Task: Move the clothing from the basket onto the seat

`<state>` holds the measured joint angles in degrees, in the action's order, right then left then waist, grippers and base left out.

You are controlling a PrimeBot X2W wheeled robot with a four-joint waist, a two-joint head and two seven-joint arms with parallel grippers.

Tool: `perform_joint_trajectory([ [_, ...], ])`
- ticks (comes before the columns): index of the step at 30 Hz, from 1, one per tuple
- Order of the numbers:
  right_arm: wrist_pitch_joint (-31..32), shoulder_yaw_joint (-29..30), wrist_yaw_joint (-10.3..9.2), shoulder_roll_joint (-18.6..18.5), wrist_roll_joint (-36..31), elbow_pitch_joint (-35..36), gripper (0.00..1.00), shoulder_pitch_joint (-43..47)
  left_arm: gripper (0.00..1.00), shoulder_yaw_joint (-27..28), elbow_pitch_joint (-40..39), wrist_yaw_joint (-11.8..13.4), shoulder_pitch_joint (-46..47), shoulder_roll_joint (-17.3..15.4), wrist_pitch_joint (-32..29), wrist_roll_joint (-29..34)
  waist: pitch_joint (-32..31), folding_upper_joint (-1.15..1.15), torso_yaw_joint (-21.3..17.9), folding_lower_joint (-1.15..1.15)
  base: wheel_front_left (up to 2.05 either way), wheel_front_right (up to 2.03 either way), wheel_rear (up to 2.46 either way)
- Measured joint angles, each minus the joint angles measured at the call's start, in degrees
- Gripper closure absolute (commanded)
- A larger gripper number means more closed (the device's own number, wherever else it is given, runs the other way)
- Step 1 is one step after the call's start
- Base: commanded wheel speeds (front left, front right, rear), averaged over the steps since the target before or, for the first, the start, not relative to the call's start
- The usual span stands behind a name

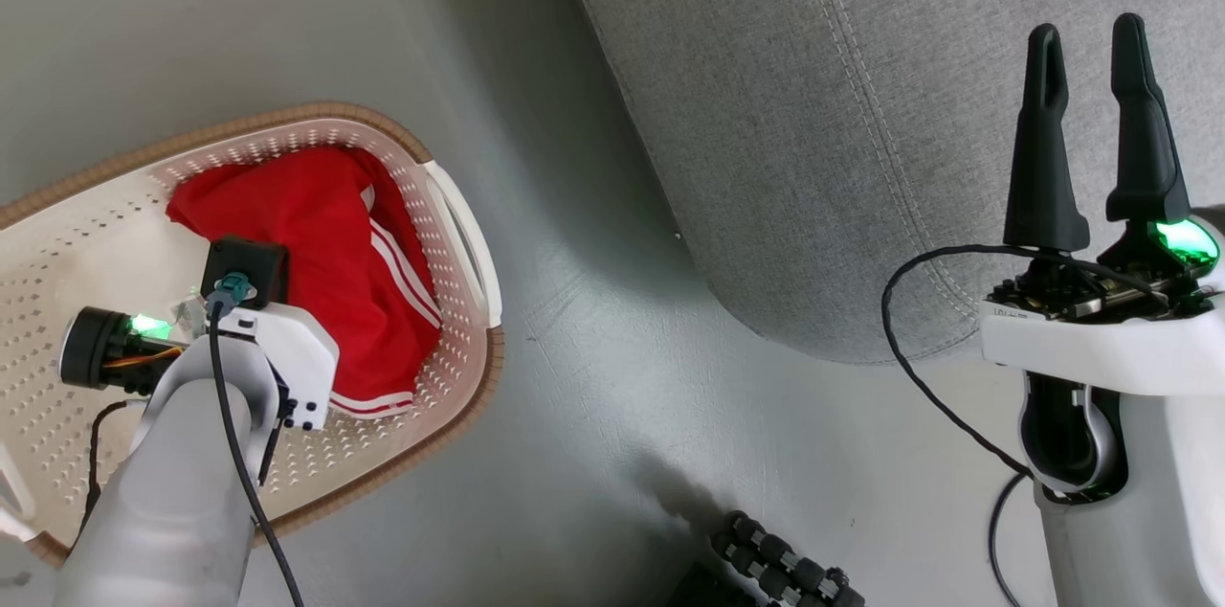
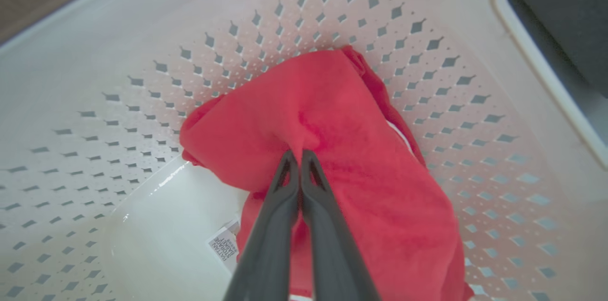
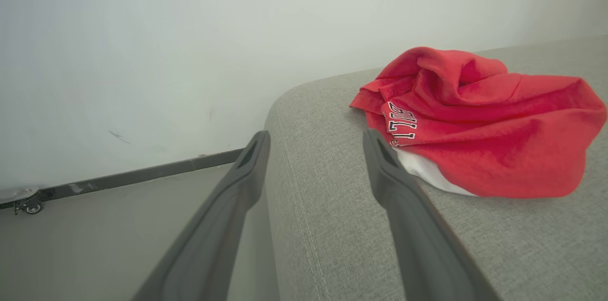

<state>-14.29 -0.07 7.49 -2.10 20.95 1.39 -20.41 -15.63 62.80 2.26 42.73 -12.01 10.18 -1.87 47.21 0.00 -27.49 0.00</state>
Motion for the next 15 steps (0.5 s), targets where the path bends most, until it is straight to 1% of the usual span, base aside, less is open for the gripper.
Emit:
perform_joint_trajectory([
  [9, 0.0, 0.6, 0.0, 0.0, -0.2, -0.3, 0.0, 0.1, 1.0, -0.6, -1.0, -0.1, 0.1, 0.1, 2.1, 0.3, -1.5, 0.0, 1.1, 0.0, 0.0, 0.0, 0.0],
  [13, 0.0, 1.2, 0.0, 0.0, -0.3, -0.5, 0.0, 0.1, 1.0, -0.5, -1.7, -0.5, 0.0, 0.5, 2.5, -0.1, -2.4, 0.0, 1.8, 0.0, 0.0, 0.0, 0.0],
  [15, 0.0, 1.3, 0.0, 0.0, -0.4, -0.7, 0.0, 0.1, 1.0, -0.5, -2.2, -1.0, 0.0, 0.5, 2.8, -0.1, -2.8, 0.0, 2.1, 0.0, 0.0, 0.0, 0.0],
])
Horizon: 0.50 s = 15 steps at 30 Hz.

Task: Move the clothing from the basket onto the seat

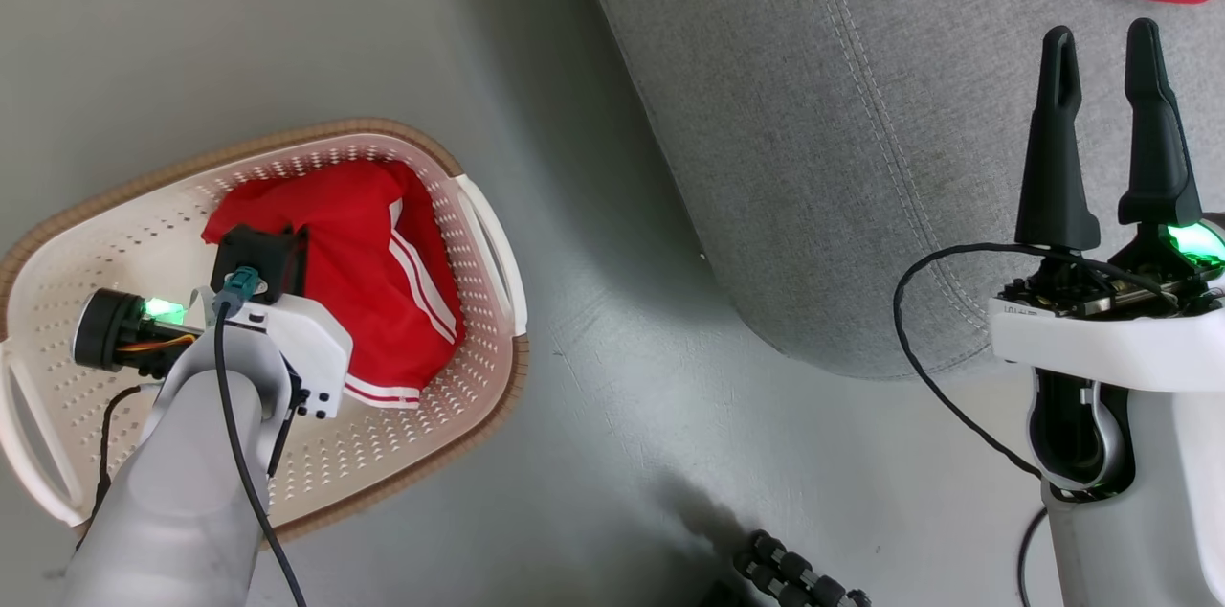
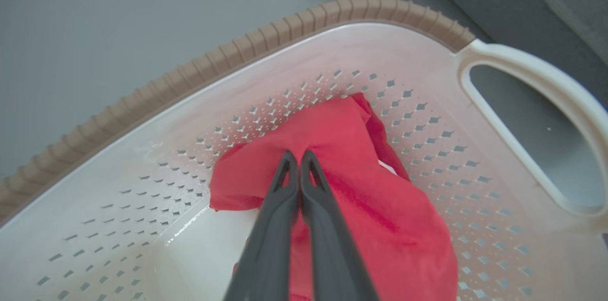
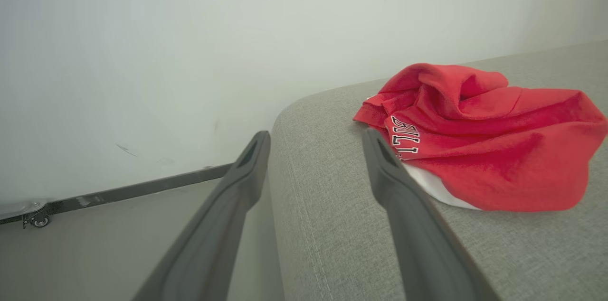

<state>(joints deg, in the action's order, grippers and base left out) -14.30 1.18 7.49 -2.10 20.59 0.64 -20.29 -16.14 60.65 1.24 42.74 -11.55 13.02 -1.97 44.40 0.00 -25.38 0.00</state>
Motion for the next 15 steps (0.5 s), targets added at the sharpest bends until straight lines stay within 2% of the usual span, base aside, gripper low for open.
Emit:
perform_joint_trajectory([
  [15, -0.3, -0.6, 0.0, 0.0, -2.0, -0.6, 0.0, -0.7, 1.0, 0.5, -5.9, -0.7, -1.0, 1.7, 0.9, -1.5, -3.4, 0.0, 3.4, 0.0, 0.0, 0.0, 0.0],
])
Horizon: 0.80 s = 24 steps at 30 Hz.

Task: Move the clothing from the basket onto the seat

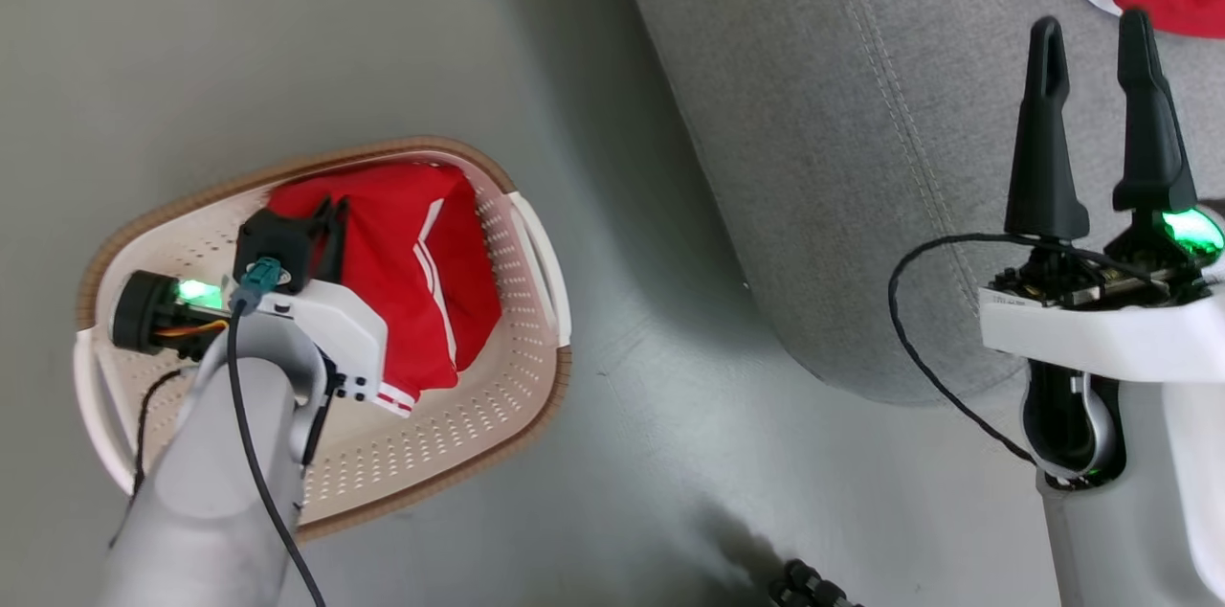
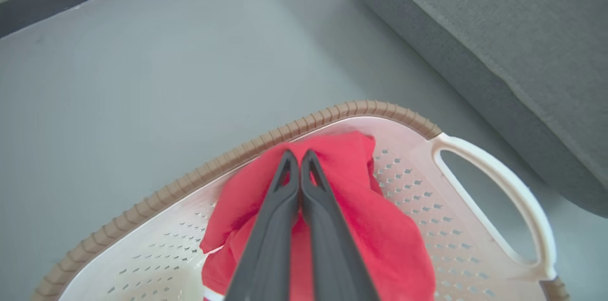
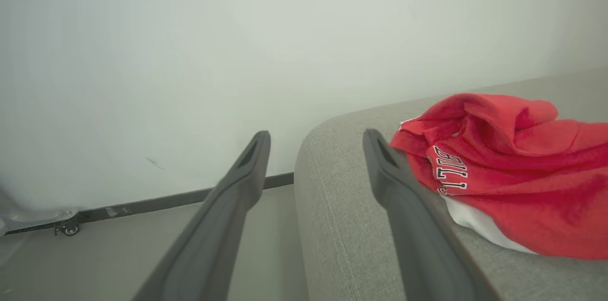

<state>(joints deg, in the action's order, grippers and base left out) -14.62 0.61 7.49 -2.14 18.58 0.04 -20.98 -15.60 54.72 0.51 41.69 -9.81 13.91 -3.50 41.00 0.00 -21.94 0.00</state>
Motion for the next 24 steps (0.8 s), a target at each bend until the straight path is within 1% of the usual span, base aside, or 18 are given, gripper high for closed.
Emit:
perform_joint_trajectory([
  [5, 0.0, -0.7, 0.0, -0.1, -1.4, 0.0, 0.0, -1.8, 1.0, 0.7, -2.9, 0.1, -1.6, 1.4, 0.2, -1.2, -1.6, 0.0, 1.7, 0.0, 0.0, 0.0, 0.0],
  [10, 0.0, -0.7, 0.0, -0.1, -2.6, -0.3, 0.0, -2.4, 1.0, 1.8, -7.8, 1.0, -1.8, 1.3, 0.2, -1.9, -3.4, 0.0, 3.5, 0.0, 0.0, 0.0, 0.0],
  [18, 0.0, -0.4, 0.0, -0.2, -5.7, -1.0, 0.0, -3.0, 1.0, 2.8, -16.1, 1.1, -4.2, 1.3, 0.3, -2.4, -7.0, 0.0, 6.3, 0.0, 0.0, 0.0, 0.0],
  [20, 0.0, -0.3, 0.0, -0.3, -6.2, -1.5, 0.0, -3.0, 1.0, 2.9, -18.2, 1.6, -4.5, 1.3, 0.3, -2.4, -8.0, 0.0, 7.0, 0.0, 0.0, 0.0, 0.0],
  [24, 0.0, -0.4, 0.0, -1.2, -7.3, -2.2, 0.0, -2.8, 1.0, 3.0, -22.0, 1.6, -5.5, 1.3, 0.5, -2.4, -10.3, 0.0, 8.3, 0.0, 0.0, 0.0, 0.0],
])
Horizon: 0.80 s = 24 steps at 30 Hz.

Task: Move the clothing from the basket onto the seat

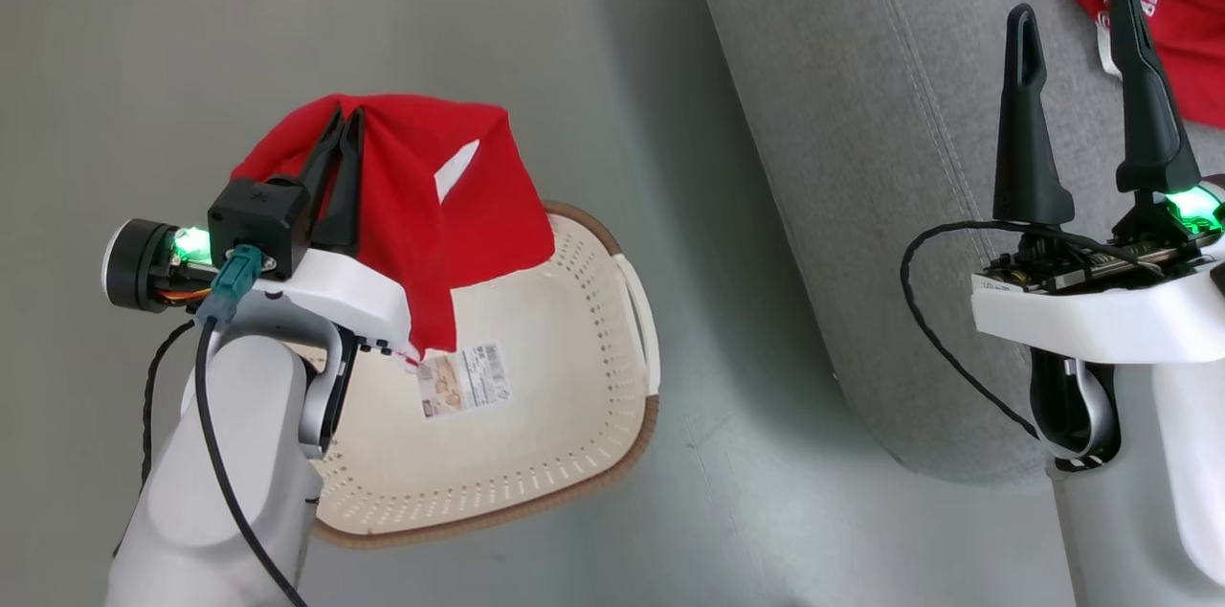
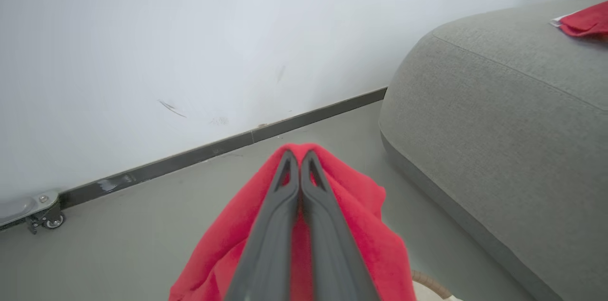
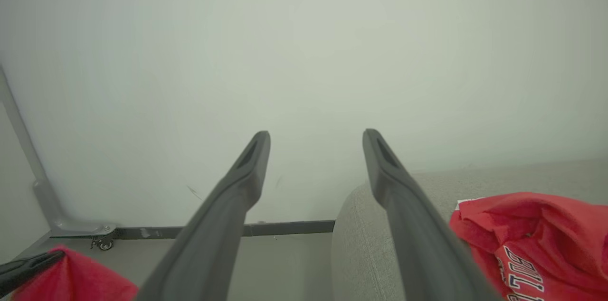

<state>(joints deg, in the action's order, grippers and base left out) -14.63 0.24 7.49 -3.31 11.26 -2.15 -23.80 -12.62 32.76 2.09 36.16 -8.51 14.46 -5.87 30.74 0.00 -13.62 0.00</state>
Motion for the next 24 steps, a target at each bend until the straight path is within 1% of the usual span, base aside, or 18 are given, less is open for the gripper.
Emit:
perform_joint_trajectory([
  [11, 0.0, -0.5, 0.0, -2.1, -1.6, -2.0, 0.0, 0.6, 1.0, 0.0, -7.4, 0.0, -3.7, 0.1, 0.0, 0.0, -6.7, 0.0, 3.2, 0.0, 0.0, 0.0, 0.0],
  [12, 0.0, -0.5, 0.0, -2.4, -1.7, -2.2, 0.0, 0.8, 1.0, 0.0, -8.8, 0.0, -4.4, 0.2, 0.0, 0.0, -8.0, 0.0, 3.7, 0.0, 0.0, 0.0, 0.0],
  [23, 0.0, -1.4, 0.0, -4.1, -2.3, -4.8, 0.0, 5.4, 1.0, 0.0, -13.9, -0.2, -9.3, 1.0, 0.0, -0.6, -15.4, 0.0, 6.2, 0.01, 0.0, 0.0, 0.0],
  [24, 0.0, -1.8, 0.0, -4.3, -2.3, -5.3, 0.0, 5.8, 1.0, 0.1, -14.5, -0.5, -9.8, 1.0, 0.0, -0.8, -16.0, 0.0, 6.4, 0.0, 0.0, 0.0, 0.0],
])
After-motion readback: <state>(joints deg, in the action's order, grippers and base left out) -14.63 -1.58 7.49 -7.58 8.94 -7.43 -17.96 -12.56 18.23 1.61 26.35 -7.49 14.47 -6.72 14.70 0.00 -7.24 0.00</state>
